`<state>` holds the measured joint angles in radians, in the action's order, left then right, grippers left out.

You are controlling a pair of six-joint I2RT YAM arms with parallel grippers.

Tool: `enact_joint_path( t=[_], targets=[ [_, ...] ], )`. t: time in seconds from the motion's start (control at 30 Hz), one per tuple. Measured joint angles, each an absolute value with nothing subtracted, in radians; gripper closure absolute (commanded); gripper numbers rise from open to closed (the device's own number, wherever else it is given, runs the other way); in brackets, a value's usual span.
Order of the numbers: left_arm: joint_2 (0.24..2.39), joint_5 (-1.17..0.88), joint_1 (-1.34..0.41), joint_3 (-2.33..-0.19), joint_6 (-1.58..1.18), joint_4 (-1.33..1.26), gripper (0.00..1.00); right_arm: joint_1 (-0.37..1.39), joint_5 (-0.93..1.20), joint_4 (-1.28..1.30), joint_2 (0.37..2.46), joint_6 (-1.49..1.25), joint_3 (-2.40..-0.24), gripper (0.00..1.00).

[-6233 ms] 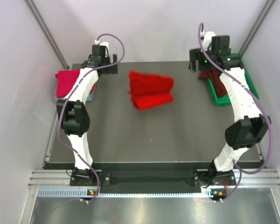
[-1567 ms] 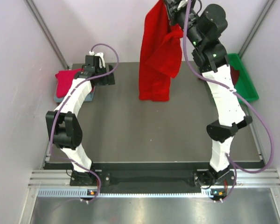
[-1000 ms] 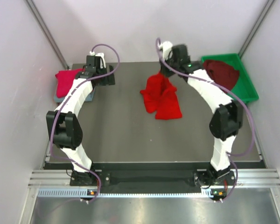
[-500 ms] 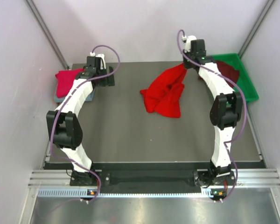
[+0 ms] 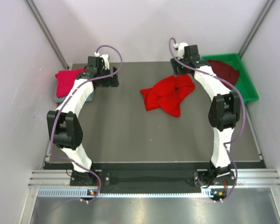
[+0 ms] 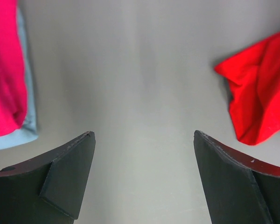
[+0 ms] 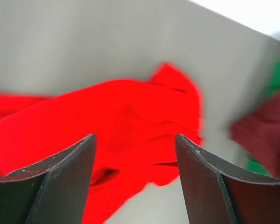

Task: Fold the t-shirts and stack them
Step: Flatten the tshirt out

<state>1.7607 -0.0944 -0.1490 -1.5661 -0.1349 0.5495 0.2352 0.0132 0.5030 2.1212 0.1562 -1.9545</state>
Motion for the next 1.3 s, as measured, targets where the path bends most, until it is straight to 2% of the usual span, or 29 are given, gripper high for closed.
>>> enact_joint_path(
  t=[0.2, 0.47, 0.8, 0.87, 0.9, 0.97, 1.0, 1.03, 1.1, 1.3],
  targets=[
    [1.761, -0.124, -0.157, -1.565, -0.128, 0.550, 0.10, 0.321, 0.097, 0.509, 2.061, 0.181, -1.859, 0.32],
    [1.761, -0.123, -0.157, -1.541, -0.128, 0.550, 0.10, 0.316, 0.120, 0.532, 2.019, 0.192, -1.667, 0.32],
    [1.761, -0.125, -0.157, -1.534, -0.129, 0.550, 0.10, 0.296, 0.071, 0.532, 2.042, 0.244, -1.686, 0.34],
    [1.761, -0.125, -0.157, -1.532, -0.130, 0.550, 0.10, 0.287, 0.067, 0.521, 2.074, 0.251, -1.721, 0.38],
    [1.761, -0.125, -0.157, -1.531, -0.130, 0.550, 0.10, 0.283, 0.067, 0.518, 2.096, 0.253, -1.745, 0.40],
    [1.761, -0.125, -0.157, -1.529, -0.130, 0.550, 0.10, 0.277, 0.077, 0.512, 2.143, 0.263, -1.791, 0.55],
    [1.761, -0.127, -0.157, -1.529, -0.130, 0.550, 0.10, 0.276, 0.082, 0.515, 2.168, 0.265, -1.816, 0.64],
    [1.761, -0.128, -0.157, -1.529, -0.130, 0.550, 0.10, 0.275, 0.090, 0.516, 2.191, 0.266, -1.839, 0.85],
    [1.761, -0.128, -0.157, -1.529, -0.130, 0.550, 0.11, 0.274, 0.108, 0.522, 2.231, 0.262, -1.885, 0.98],
    [1.773, -0.164, -0.172, -1.515, -0.121, 0.549, 0.17, 0.281, 0.138, 0.538, 2.261, 0.239, -1.997, 1.00]
  ],
)
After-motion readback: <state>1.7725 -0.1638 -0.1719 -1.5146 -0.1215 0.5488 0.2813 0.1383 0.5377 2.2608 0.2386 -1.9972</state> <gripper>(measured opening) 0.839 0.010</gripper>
